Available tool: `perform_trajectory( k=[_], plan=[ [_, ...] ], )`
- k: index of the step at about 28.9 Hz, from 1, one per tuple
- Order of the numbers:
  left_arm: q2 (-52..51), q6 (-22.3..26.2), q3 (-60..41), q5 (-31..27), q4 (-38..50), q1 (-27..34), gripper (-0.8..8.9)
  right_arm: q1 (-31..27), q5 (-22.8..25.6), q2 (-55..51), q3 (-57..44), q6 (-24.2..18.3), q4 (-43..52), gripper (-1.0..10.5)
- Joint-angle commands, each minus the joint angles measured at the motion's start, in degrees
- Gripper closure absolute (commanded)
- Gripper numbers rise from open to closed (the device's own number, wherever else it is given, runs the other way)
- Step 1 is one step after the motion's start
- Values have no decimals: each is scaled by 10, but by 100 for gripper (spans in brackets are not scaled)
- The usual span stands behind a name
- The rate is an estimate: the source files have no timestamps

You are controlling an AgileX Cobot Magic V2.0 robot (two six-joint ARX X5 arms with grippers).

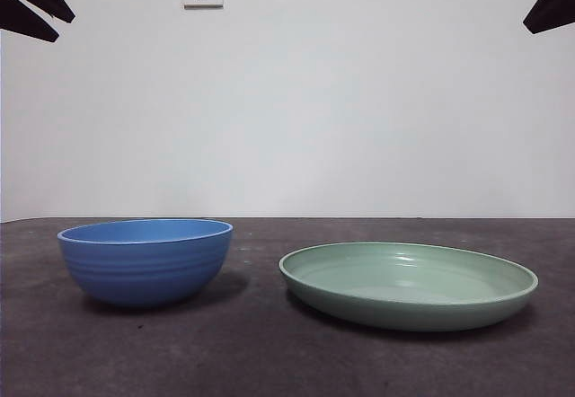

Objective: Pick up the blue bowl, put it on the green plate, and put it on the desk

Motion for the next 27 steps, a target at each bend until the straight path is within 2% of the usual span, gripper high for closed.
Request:
perform_trajectory(
  k=[1, 3, 5, 7, 8, 17, 27],
  plan=[
    [6, 11, 11, 5, 6, -5, 556, 2, 0, 4, 9, -9, -2, 907],
    [6, 11, 11, 5, 6, -6, 424, 2, 1, 4, 9, -8, -2, 773],
    [6, 11, 11, 5, 7, -9, 290, 2, 1, 4, 9, -3, -2, 545],
    [6, 10, 11, 5, 6, -12, 232, 2, 0, 4, 9, -1, -4, 356],
    [6, 10, 11, 5, 6, -13, 216, 2, 0, 4, 9, -1, -4, 324],
    [6, -24, 11, 4, -3, -21, 220, 2, -1, 4, 9, -2, -4, 313],
    [60, -48, 11, -36, -86, -21, 224, 2, -5, 4, 9, -2, -4, 313]
  ],
)
